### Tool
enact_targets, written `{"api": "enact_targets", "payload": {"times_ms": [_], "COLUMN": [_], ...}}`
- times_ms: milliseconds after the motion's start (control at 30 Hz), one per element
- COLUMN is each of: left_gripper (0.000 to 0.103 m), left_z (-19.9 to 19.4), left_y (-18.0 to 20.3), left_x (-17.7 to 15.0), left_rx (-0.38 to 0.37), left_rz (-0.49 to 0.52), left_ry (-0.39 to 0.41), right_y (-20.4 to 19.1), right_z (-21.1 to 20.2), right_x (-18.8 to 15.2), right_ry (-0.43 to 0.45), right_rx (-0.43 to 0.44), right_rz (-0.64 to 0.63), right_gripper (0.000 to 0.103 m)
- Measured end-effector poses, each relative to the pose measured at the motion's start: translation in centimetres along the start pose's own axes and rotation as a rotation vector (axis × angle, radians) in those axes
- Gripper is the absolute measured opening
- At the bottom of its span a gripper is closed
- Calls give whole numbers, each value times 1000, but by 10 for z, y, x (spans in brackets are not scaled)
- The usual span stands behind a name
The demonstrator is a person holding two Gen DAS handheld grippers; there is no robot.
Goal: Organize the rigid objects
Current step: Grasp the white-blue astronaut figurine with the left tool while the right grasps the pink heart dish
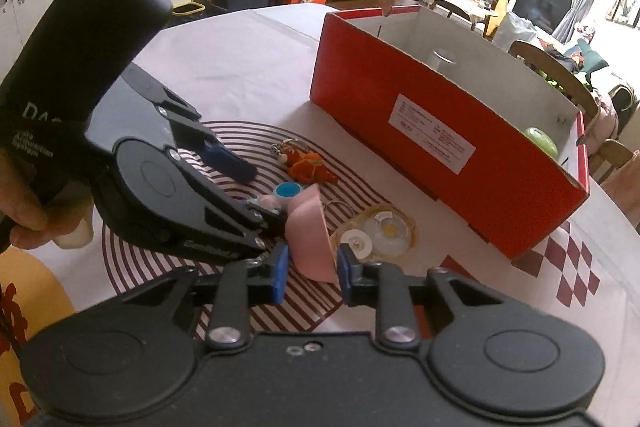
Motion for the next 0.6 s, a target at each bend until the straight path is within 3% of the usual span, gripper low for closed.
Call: {"api": "enact_targets", "payload": {"times_ms": [100, 600], "left_gripper": [26, 21], "left_z": [0, -19], "left_y": [0, -12], "left_x": [1, -3], "left_rx": [-5, -64], "left_rz": [-2, -122], "left_ry": [-5, -3], "right_y": [1, 9], "right_z": [-3, -30], "right_x": [2, 17], "right_ry": [8, 58], "right_rx": [15, 107], "right_rz": [24, 241], "right_gripper": [15, 5]}}
Point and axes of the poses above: each gripper's, at about its wrist camera, not at the fingertips, and z roughly the way its jaws point, y to its right, x to its top, the point moved 7 cm from there along z, roughly the way its jaws point, and after that the axes turned 10 degrees about z, right-handed, at the moved point
